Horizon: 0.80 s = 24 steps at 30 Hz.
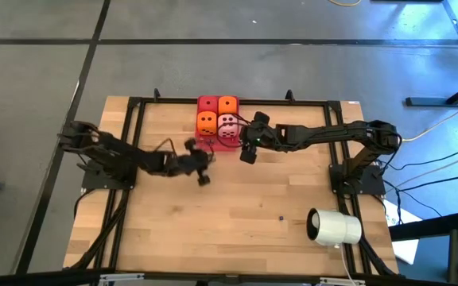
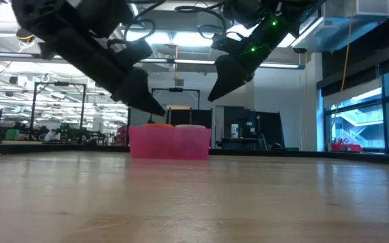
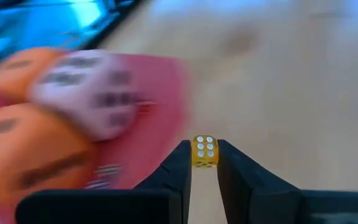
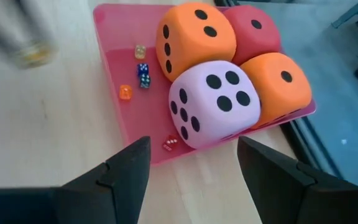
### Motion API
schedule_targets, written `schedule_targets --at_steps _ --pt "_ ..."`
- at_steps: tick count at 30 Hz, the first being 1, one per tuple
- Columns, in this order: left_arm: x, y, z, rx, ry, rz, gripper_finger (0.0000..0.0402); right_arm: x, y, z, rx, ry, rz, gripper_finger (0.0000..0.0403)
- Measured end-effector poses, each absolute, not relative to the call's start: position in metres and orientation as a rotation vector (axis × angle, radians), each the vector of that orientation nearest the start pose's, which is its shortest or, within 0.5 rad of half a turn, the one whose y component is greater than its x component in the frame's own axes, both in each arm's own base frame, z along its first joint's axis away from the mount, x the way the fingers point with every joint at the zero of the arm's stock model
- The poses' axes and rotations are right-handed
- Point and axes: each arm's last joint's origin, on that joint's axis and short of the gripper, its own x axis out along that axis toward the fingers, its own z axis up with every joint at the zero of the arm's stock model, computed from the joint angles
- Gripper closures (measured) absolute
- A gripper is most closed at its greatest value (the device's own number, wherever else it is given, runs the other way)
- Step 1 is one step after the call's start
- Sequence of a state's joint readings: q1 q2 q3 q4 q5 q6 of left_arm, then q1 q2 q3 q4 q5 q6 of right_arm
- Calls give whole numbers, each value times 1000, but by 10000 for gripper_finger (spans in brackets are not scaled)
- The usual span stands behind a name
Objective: Pick & Place Dice
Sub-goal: Put the small yellow dice into the bin
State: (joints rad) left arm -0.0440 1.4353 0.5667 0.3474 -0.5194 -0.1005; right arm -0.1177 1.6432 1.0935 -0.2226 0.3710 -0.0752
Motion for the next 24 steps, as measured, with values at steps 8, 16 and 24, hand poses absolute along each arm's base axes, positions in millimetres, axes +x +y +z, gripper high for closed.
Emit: schedule_targets --at_steps 8,16,24 --pt "250 68 182 -65 503 707 347 345 -48 224 -86 775 -346 162" --pt "245 92 174 -192 544 534 344 347 -48 225 -75 754 -325 162" --pt "243 98 174 -146 559 540 320 348 -48 226 -74 737 -325 162"
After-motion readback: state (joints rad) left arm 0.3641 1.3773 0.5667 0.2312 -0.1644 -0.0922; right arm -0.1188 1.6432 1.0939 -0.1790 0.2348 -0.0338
